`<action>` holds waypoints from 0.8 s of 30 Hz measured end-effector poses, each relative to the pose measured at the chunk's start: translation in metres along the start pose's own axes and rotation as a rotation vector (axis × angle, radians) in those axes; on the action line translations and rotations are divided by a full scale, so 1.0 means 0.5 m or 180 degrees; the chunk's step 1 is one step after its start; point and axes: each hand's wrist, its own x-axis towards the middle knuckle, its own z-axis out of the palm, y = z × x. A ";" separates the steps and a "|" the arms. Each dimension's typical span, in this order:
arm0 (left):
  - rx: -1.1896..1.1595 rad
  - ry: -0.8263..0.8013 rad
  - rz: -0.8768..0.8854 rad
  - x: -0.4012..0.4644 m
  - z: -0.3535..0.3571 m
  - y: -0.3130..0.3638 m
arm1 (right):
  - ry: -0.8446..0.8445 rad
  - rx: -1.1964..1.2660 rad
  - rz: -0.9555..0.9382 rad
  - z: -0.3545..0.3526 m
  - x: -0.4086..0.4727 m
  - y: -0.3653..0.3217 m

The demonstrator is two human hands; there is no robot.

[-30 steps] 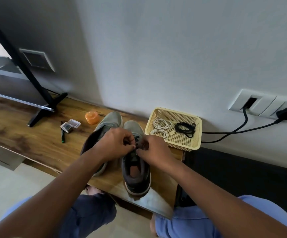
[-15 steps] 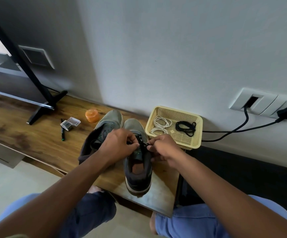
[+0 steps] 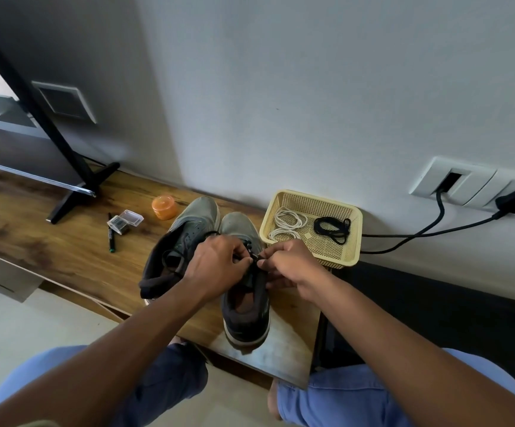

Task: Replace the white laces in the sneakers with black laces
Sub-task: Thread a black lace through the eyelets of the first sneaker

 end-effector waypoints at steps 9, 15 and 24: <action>0.0045 -0.0013 -0.0185 0.002 -0.002 -0.003 | -0.0086 -0.0272 -0.0242 0.008 0.013 0.001; -0.0079 -0.0081 -0.0439 0.003 -0.007 -0.002 | 0.0087 -0.0368 -0.0226 0.021 0.026 0.005; -0.0221 -0.0083 -0.0463 0.000 -0.010 -0.004 | -0.0174 -0.0278 -0.0182 0.007 0.028 0.000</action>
